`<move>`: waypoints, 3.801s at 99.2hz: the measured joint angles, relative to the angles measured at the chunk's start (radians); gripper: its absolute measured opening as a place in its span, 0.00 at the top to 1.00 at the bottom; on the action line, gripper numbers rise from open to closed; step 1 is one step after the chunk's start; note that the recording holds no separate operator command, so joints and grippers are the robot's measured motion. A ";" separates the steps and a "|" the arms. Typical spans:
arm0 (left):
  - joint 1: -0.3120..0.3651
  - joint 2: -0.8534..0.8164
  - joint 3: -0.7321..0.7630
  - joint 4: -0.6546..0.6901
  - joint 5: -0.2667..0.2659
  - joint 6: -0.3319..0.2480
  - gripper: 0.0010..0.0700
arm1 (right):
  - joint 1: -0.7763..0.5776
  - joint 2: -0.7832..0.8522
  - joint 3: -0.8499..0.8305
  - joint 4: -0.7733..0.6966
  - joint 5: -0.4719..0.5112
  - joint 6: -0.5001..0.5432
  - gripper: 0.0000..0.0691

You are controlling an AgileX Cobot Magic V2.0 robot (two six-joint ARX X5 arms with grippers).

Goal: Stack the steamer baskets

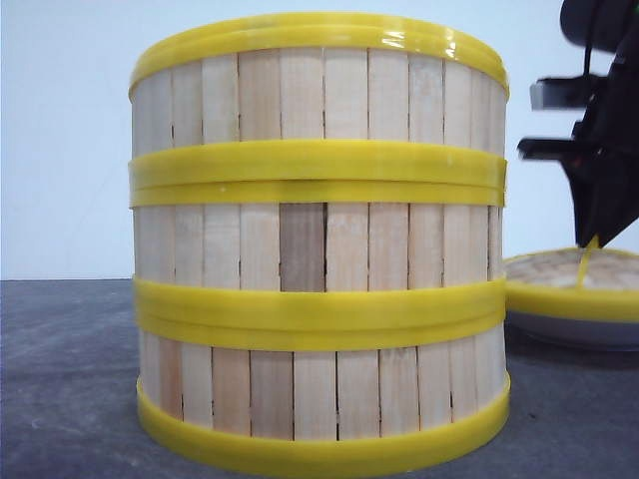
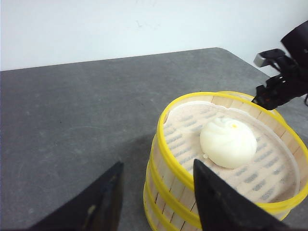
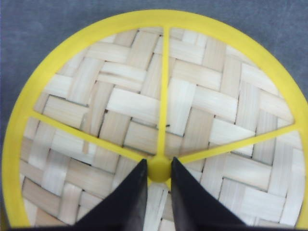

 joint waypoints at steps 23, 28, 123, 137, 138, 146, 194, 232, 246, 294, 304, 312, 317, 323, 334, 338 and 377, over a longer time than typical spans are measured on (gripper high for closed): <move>0.000 0.000 0.000 0.000 0.000 0.000 0.63 | 0.000 -0.145 0.169 -0.138 0.000 -0.045 0.92; 0.000 0.000 0.000 0.000 0.000 0.000 0.63 | 0.000 -0.165 0.225 -0.181 -0.004 -0.052 0.92; 0.000 0.000 0.000 -0.001 0.014 -0.023 0.63 | 0.595 0.026 0.642 -0.523 -0.160 -0.078 0.92; 0.000 0.000 0.000 -0.001 0.014 -0.025 0.63 | 0.627 0.046 0.642 -0.538 -0.157 -0.078 0.92; 0.000 0.000 0.000 -0.001 0.014 -0.025 0.63 | 0.629 0.048 0.642 -0.539 -0.158 -0.078 0.92; 0.000 0.000 0.000 -0.002 0.014 -0.025 0.63 | 0.642 0.058 0.642 -0.539 -0.158 -0.078 0.92; 0.000 0.000 0.000 -0.002 0.014 -0.025 0.63 | 0.648 0.117 0.642 -0.541 -0.111 -0.093 0.92; 0.000 0.000 0.000 -0.002 0.014 -0.025 0.63 | 0.647 0.117 0.642 -0.534 -0.109 -0.097 0.60; 0.000 0.000 0.000 -0.002 0.014 -0.025 0.63 | 0.647 0.114 0.642 -0.502 -0.106 -0.101 0.49; 0.000 0.000 0.000 0.014 0.014 -0.025 0.63 | 0.648 -0.252 0.642 -0.421 0.190 -0.128 0.48; 0.000 0.000 0.000 0.037 0.015 -0.025 0.63 | 0.649 -0.344 0.632 -0.412 0.240 -0.129 0.48; 0.000 0.000 0.000 0.058 0.018 -0.021 0.63 | 0.652 -0.434 0.581 -0.386 0.263 -0.129 0.48; 0.000 0.000 0.000 0.066 0.031 -0.014 0.62 | 0.653 -0.492 0.527 -0.368 0.264 -0.129 0.48; 0.000 -0.005 -0.013 0.087 0.047 -0.002 0.62 | 0.653 -0.566 0.445 -0.340 0.267 -0.123 0.48; 0.000 -0.032 -0.068 0.128 0.085 0.006 0.62 | 0.653 -0.702 0.259 -0.277 0.287 -0.095 0.48; -0.001 -0.042 -0.091 0.135 0.087 0.006 0.62 | 0.653 -0.748 0.188 -0.264 0.287 -0.080 0.48; -0.001 -0.048 -0.137 0.090 0.088 0.006 0.62 | 0.653 -0.935 -0.097 -0.235 0.286 0.014 0.48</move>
